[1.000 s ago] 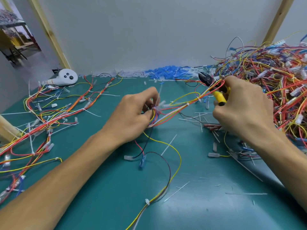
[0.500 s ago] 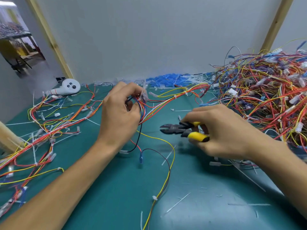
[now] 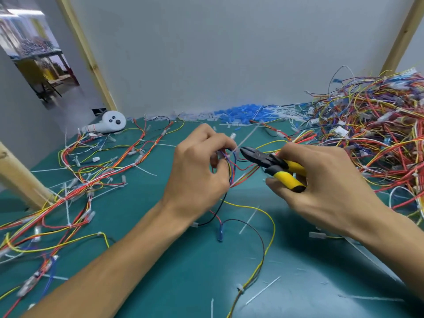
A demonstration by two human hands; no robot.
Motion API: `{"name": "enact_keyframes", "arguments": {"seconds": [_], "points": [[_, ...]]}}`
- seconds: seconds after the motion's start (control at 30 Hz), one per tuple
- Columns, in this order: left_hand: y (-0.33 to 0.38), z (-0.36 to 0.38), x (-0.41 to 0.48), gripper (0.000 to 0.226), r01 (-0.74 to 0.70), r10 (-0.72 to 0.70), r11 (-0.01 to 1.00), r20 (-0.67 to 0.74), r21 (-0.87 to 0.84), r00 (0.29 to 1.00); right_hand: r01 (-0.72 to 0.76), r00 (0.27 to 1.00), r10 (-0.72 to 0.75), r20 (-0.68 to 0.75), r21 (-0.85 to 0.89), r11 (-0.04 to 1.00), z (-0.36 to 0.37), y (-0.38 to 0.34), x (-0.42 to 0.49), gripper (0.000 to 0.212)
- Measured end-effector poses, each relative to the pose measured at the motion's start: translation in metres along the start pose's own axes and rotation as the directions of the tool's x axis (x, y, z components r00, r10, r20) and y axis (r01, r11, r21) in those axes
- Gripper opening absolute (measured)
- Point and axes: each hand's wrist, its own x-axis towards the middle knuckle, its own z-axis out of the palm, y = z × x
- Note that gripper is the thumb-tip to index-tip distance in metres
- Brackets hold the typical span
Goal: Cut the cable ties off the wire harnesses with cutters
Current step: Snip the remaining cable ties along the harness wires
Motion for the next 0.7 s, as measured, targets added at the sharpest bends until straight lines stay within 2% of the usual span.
{"name": "enact_keyframes", "arguments": {"seconds": [0.33,0.57,0.7], "points": [[0.001,0.001,-0.001,0.031,0.048,-0.048,0.998,-0.009,0.047,0.999,-0.011,1.000,0.012,0.020,-0.070,0.997,-0.003,-0.010,-0.002,0.020],[0.005,0.000,-0.002,0.036,-0.004,0.005,0.999,-0.014,0.055,1.000,-0.092,0.991,0.103,0.085,-0.116,0.989,-0.006,-0.015,-0.003,0.015],[0.007,-0.001,-0.003,0.036,-0.035,0.036,0.999,-0.009,0.038,0.999,-0.130,0.985,0.138,0.103,-0.081,0.988,-0.006,-0.017,-0.004,0.015]]}}
